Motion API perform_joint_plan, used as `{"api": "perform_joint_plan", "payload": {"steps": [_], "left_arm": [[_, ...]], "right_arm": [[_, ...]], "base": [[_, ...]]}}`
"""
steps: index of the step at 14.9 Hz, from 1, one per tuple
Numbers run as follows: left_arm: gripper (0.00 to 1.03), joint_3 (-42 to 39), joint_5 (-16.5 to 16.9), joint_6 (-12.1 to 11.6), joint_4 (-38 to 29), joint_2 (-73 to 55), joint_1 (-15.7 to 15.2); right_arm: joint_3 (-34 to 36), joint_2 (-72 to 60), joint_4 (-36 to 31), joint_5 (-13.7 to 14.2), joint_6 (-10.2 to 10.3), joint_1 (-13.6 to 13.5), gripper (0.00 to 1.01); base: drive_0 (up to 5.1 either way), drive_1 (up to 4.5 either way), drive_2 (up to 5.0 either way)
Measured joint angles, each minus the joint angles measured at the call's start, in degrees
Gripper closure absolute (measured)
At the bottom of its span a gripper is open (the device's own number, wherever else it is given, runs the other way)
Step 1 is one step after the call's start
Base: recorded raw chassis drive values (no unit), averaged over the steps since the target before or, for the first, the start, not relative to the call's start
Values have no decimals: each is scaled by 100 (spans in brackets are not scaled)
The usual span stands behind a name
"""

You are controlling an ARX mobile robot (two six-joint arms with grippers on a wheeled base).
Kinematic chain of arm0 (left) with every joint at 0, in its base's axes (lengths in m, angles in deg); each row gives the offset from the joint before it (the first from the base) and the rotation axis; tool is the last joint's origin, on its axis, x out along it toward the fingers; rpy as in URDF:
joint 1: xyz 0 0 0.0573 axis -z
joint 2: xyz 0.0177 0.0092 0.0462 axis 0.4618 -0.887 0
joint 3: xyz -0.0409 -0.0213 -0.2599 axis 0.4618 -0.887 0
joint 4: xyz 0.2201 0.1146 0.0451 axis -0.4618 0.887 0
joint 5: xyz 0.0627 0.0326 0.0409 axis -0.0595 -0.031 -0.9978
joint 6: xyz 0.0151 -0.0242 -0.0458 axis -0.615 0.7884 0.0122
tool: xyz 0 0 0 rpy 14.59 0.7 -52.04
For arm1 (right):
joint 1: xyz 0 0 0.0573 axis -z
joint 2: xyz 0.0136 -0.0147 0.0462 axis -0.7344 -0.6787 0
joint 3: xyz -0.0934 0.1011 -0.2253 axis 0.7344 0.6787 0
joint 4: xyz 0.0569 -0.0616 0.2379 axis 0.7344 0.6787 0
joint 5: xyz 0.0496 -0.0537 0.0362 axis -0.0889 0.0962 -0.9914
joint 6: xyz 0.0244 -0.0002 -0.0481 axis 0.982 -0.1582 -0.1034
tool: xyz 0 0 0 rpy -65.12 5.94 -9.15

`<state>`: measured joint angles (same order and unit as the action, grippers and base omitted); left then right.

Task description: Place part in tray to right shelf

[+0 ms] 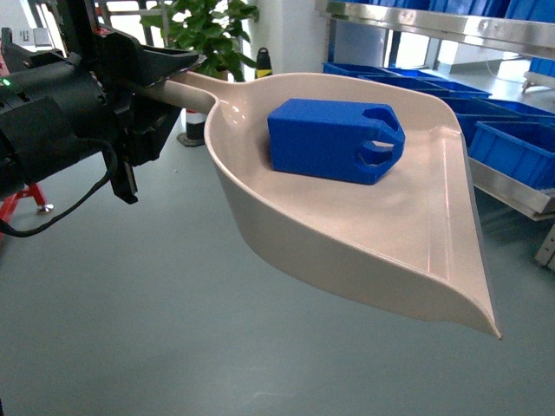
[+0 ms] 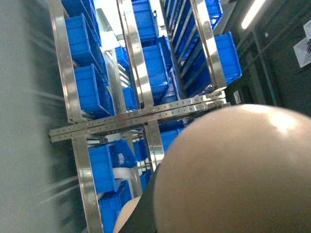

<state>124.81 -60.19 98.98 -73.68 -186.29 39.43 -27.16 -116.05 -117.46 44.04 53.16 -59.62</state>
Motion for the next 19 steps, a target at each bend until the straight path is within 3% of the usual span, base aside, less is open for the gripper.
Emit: {"api": "perform_joint_plan", "payload": {"steps": [19], "left_arm": [[89, 0, 0, -2, 0, 0, 9]], "right_arm": [[2, 0, 2, 2, 0, 0, 3]], "base": [[-170, -170, -170]]}}
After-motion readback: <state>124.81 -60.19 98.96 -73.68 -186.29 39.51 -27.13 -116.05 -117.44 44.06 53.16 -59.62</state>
